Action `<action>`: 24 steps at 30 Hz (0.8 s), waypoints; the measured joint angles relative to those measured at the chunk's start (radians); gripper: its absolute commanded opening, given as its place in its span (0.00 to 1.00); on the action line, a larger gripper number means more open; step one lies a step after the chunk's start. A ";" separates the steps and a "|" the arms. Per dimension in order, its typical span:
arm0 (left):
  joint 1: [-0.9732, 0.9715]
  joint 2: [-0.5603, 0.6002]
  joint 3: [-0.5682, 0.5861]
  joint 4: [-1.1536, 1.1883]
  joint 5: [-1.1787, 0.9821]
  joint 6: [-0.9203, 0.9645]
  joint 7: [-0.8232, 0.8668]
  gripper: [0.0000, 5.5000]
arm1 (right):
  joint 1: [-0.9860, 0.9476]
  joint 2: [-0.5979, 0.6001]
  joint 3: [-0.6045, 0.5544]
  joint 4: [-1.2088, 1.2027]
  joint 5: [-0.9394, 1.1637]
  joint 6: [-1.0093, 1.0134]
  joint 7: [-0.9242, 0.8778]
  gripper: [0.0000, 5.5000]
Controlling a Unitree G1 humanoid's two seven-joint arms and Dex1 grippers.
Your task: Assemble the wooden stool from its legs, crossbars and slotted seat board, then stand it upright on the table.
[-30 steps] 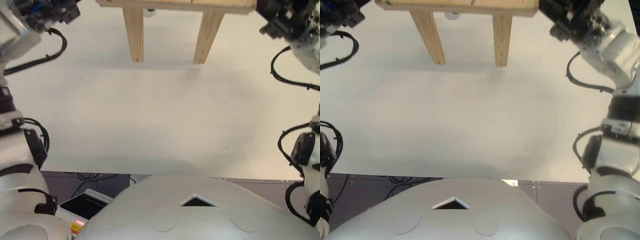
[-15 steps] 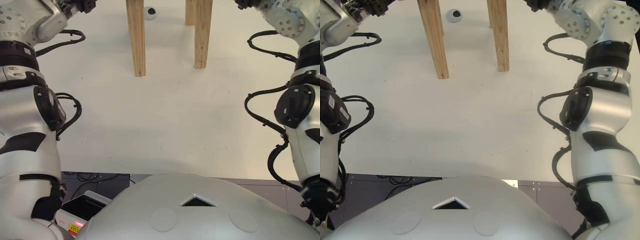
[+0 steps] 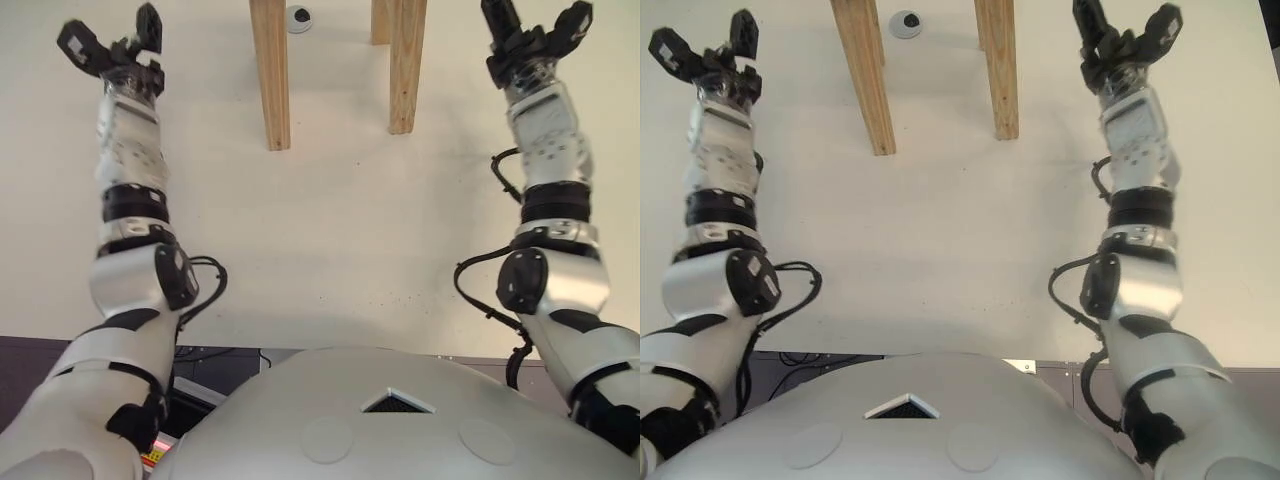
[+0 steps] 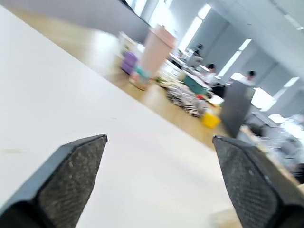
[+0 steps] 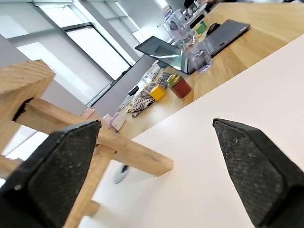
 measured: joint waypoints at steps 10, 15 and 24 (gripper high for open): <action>0.034 -0.148 -0.117 0.076 0.338 -0.315 0.087 0.74 | 0.096 0.077 0.214 0.214 -0.656 -0.558 -0.487 0.79; 0.033 -0.186 -0.104 0.105 0.353 -0.317 0.094 0.74 | 0.086 0.075 0.220 0.248 -0.707 -0.582 -0.520 0.79; 0.018 -0.213 -0.075 0.112 0.375 -0.360 0.127 0.74 | 0.048 0.067 0.212 0.272 -0.716 -0.592 -0.519 0.79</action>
